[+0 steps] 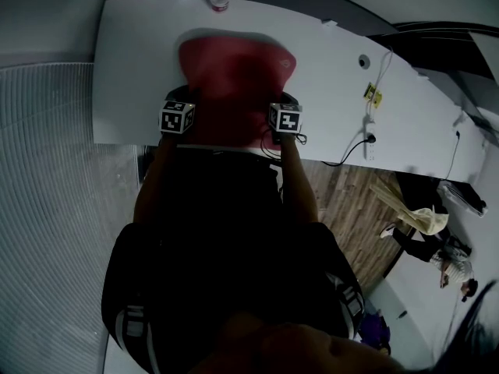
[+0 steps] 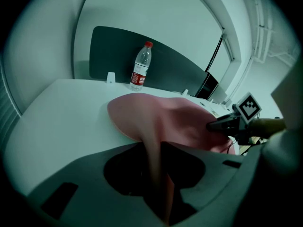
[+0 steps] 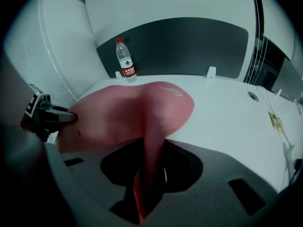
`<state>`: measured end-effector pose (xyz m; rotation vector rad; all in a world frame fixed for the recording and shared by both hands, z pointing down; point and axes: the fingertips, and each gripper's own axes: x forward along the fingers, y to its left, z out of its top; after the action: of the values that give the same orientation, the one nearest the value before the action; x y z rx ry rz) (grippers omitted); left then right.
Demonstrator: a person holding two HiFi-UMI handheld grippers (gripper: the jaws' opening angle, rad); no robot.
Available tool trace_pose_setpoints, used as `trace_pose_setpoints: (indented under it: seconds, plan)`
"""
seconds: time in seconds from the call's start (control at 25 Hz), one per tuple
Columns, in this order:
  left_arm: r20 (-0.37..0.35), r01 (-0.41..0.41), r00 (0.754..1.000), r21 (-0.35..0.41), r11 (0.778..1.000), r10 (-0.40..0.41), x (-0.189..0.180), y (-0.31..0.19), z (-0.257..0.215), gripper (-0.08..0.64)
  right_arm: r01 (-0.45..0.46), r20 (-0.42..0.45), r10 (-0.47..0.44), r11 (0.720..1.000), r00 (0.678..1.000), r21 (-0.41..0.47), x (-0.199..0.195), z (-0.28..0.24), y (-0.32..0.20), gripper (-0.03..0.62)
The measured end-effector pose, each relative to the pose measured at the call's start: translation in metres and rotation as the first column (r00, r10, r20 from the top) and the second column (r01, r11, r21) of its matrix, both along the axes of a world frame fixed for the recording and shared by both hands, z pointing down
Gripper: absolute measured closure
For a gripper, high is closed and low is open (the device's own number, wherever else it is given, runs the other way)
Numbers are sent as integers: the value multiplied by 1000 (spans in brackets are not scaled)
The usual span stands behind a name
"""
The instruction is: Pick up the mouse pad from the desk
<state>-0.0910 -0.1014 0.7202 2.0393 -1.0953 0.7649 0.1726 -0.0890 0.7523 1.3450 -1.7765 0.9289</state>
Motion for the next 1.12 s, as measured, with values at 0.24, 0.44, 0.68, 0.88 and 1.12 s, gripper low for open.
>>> trace_pose_setpoints:
  seconds: [0.24, 0.44, 0.68, 0.88, 1.12]
  plan:
    - [2, -2, 1000, 3, 1000, 2, 1, 0, -6, 460, 20, 21, -21, 1000, 1000, 18, -5, -8, -3, 492]
    - [1, -2, 1000, 13, 1000, 2, 1, 2, -11, 462, 6, 26, -6, 1000, 1000, 0, -3, -10, 3, 494]
    - [-9, 2, 1000, 28, 1000, -2, 3, 4, -17, 464, 14, 26, -15, 999, 1000, 31, -2, -17, 1, 497]
    - [-15, 1, 1000, 44, 999, -1, 4, 6, -24, 466, 7, 28, -8, 999, 1000, 35, 1, -22, 4, 497]
    - [-25, 3, 1000, 73, 997, -1, 7, 6, -35, 469, 9, 32, -11, 997, 999, 73, 2, -33, 2, 500]
